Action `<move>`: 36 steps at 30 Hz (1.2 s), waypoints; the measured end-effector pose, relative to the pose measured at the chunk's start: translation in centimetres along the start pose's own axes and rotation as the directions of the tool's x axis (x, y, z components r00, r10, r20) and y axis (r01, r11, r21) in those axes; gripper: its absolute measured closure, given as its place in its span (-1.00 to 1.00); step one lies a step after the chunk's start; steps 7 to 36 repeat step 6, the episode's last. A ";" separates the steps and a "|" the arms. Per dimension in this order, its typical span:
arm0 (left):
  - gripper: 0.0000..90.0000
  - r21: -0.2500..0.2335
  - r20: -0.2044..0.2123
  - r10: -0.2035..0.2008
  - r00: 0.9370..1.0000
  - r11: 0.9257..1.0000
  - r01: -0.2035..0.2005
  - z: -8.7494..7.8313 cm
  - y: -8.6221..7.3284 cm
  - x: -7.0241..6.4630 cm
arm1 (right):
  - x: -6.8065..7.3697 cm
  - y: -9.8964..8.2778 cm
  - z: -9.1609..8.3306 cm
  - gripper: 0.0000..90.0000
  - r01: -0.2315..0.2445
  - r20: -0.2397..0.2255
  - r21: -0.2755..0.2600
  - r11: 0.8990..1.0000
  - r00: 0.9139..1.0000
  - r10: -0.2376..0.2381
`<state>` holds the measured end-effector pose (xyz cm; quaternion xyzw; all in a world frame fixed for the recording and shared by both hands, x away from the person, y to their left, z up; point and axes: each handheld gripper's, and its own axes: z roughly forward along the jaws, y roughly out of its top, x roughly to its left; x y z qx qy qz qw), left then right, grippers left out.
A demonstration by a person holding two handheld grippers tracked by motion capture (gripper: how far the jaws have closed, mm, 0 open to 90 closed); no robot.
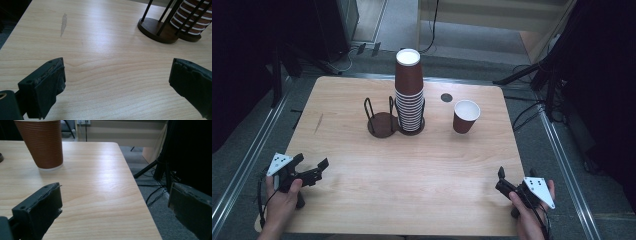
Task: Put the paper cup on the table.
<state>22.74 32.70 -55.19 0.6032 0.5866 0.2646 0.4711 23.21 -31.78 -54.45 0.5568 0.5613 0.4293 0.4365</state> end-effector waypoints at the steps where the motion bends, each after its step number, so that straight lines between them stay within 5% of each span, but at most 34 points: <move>1: -0.98 0.002 0.001 0.001 1.000 1.000 -0.001 0.0 0.0 0.0 | -0.1 -0.1 -0.1 -1.00 -0.002 0.005 0.000 1.000 1.000 0.002; 6: -0.98 0.021 0.013 -0.009 1.000 1.000 0.009 0.2 0.0 0.0 | -0.4 -0.1 -0.4 -1.00 0.026 0.035 0.039 0.999 0.999 -0.027; 36: -0.98 0.021 0.013 -0.009 1.000 1.000 0.009 0.2 0.0 0.0 | -0.4 -0.1 -0.4 -1.00 0.026 0.035 0.039 0.999 0.999 -0.027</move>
